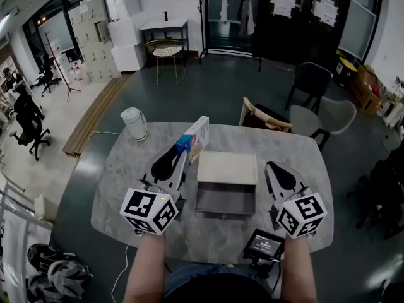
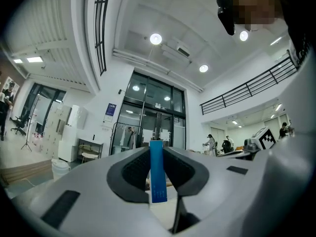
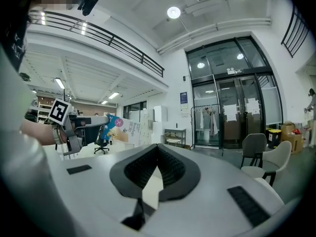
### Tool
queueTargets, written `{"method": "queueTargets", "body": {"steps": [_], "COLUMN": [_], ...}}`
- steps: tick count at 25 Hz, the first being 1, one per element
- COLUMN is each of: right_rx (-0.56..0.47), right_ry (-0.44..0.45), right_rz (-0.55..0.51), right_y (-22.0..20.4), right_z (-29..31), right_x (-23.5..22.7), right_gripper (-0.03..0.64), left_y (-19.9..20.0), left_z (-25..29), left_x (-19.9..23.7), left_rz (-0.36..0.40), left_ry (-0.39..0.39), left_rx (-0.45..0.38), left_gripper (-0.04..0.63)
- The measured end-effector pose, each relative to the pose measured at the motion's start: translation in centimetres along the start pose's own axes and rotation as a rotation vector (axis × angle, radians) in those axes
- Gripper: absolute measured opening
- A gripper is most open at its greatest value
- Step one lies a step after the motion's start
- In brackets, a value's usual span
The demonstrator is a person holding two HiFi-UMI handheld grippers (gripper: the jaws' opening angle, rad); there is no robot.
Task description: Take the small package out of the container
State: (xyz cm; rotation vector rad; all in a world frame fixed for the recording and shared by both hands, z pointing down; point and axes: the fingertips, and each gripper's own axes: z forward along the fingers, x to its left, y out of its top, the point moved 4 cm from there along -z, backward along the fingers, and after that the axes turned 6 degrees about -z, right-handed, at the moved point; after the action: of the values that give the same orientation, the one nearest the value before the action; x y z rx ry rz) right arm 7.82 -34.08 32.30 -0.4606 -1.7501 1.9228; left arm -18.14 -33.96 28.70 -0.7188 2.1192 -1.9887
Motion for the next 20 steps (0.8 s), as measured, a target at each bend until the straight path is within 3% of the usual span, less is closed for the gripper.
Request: {"method": "queueTargets", "body": {"steps": [20], "right_rx": [-0.02], "right_ry": [-0.015], "right_rz": [-0.025], "right_y": [1.1], "right_z": [1.1], "right_x": [-0.8], "right_gripper": [0.025], "left_y": [0.2], "left_z": [2.1], "left_x": [0.0], "left_rz": [0.023], "left_ry": [0.006], "left_rx": [-0.031], "left_gripper": [0.089]}}
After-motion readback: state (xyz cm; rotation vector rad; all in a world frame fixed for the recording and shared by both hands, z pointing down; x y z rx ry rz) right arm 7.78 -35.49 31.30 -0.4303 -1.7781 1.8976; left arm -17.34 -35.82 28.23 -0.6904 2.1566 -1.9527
